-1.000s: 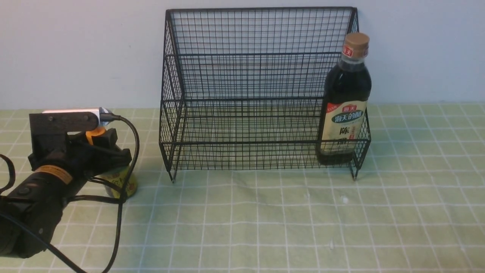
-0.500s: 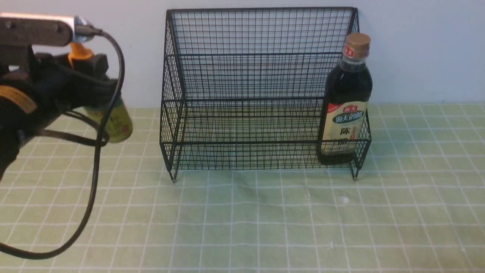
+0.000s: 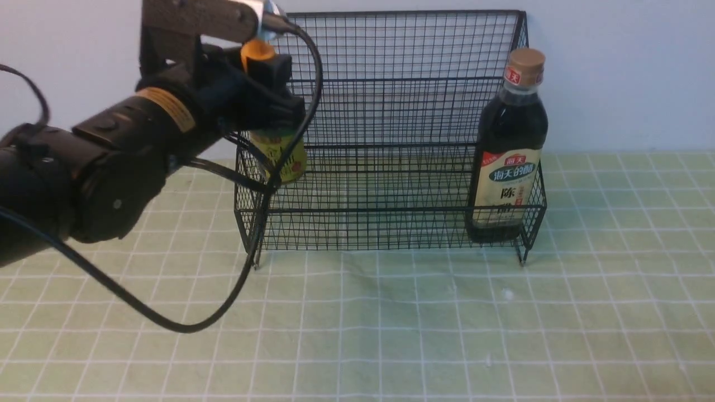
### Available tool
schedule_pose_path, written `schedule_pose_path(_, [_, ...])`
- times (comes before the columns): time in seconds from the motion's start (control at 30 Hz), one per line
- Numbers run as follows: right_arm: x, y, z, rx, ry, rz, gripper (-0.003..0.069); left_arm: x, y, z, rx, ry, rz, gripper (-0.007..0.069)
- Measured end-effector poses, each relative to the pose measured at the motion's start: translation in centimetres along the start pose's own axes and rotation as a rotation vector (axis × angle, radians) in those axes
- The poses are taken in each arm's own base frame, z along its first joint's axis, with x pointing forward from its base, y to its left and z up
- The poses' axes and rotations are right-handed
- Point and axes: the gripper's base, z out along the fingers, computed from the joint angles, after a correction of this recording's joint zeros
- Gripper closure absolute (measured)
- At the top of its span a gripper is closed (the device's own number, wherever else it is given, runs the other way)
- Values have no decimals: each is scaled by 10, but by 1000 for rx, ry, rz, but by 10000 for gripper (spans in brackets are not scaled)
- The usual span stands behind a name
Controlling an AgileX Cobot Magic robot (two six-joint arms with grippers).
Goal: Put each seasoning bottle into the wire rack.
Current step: Use the left arm to put the condiment bottle back on the shelf
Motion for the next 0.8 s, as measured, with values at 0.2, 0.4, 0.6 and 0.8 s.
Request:
schedule_pose_path(0.2, [0, 0, 0, 0, 0, 0, 673, 34, 1, 22, -1, 97, -36, 344])
schedule_pose_path(0.4, [0, 0, 0, 0, 0, 0, 673, 53, 2, 32, -3, 154, -39, 344])
schedule_pose_path(0.6, [0, 0, 0, 0, 0, 0, 673, 60, 3, 33, -11, 214, -40, 335])
schedule_pose_path(0.8, [0, 0, 0, 0, 0, 0, 673, 49, 3, 24, -22, 245, -38, 205])
